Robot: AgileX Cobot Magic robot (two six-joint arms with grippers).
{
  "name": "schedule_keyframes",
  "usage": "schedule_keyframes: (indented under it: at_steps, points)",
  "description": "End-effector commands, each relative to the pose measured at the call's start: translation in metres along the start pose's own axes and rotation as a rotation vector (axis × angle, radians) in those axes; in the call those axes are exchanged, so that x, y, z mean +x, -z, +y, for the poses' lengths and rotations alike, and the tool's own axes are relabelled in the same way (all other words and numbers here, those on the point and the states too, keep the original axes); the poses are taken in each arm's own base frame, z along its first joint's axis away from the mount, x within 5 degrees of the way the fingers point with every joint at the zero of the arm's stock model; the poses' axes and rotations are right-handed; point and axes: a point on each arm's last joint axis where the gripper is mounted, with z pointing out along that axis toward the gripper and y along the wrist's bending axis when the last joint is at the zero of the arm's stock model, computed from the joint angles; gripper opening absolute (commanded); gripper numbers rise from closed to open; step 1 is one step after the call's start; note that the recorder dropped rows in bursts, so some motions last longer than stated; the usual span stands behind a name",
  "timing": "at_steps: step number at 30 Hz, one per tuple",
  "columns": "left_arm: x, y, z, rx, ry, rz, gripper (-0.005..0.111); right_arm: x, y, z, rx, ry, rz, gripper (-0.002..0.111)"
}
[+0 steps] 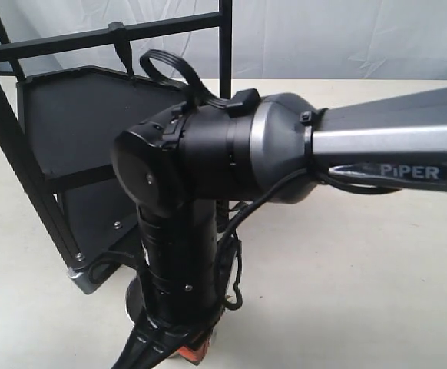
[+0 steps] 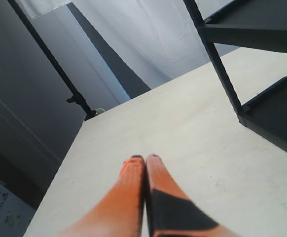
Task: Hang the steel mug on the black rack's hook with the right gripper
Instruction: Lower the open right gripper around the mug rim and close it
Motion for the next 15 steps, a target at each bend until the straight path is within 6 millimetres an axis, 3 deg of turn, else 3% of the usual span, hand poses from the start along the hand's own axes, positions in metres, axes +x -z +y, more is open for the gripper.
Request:
schedule_keyframes:
  at_steps: [1,8,10,13,15]
  points:
    - [-0.001,0.000,0.000,-0.001,0.004,-0.012,0.002,0.001,0.000,-0.009,0.094,-0.018,0.009,-0.001]
    - [-0.001,0.000,0.000,-0.001,0.004,-0.012,0.002,0.001,0.001,-0.019,0.198,-0.050,0.008,0.000]
    - [-0.001,0.000,0.000,-0.001,0.004,-0.012,0.002,0.001,0.001,-0.019,0.198,-0.050,0.008,0.012]
    - [-0.001,0.000,0.000,-0.001,0.004,-0.012,0.002,0.001,0.001,-0.019,0.198,-0.046,0.009,0.050]
    - [-0.001,0.000,0.000,-0.001,0.004,-0.012,0.002,0.002,0.003,-0.017,0.186,-0.038,0.004,0.057]
